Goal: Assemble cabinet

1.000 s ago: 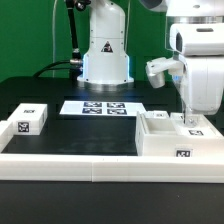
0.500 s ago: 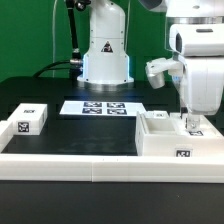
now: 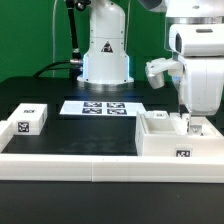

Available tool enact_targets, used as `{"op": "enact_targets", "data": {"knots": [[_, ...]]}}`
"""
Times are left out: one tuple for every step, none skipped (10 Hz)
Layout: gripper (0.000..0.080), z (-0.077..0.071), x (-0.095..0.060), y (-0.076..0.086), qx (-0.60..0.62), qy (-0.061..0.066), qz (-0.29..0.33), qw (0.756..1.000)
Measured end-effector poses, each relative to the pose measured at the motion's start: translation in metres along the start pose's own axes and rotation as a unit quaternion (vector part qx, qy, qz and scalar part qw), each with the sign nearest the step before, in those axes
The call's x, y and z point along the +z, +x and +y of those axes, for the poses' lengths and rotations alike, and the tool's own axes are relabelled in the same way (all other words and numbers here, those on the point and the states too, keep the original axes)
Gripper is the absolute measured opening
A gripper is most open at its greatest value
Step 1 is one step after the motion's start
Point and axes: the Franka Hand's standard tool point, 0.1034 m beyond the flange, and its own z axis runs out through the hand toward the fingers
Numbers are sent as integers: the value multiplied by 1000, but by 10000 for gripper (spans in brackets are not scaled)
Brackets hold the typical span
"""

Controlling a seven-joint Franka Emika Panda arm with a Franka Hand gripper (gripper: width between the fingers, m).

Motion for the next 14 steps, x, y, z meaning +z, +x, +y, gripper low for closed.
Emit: {"op": "enact_targets", "data": {"knots": [[797,-7,-5,-4,1,1,-3,1000],[797,-16,-13,-7,-1,1,-8,1000],[797,-25,-20,-9,2,1,-12,1000],[797,-37,-28,-10,4,0,-16,1000],[797,-49,-33,-12,1,1,-20,1000],[797,-62,-36,-13,7,3,-24,1000],[797,-78,-36,-16,11,9,-29,999],[797,-86,-33,-17,12,11,-30,999],[797,-84,-33,-17,13,10,-29,999],[797,-84,-33,-17,13,10,-29,999],[797,-84,-33,-18,13,11,-29,999],[797,-84,-33,-18,13,11,-29,999],[797,-86,-32,-17,12,7,-27,1000],[797,-99,-26,-16,8,3,-24,1000]]}}
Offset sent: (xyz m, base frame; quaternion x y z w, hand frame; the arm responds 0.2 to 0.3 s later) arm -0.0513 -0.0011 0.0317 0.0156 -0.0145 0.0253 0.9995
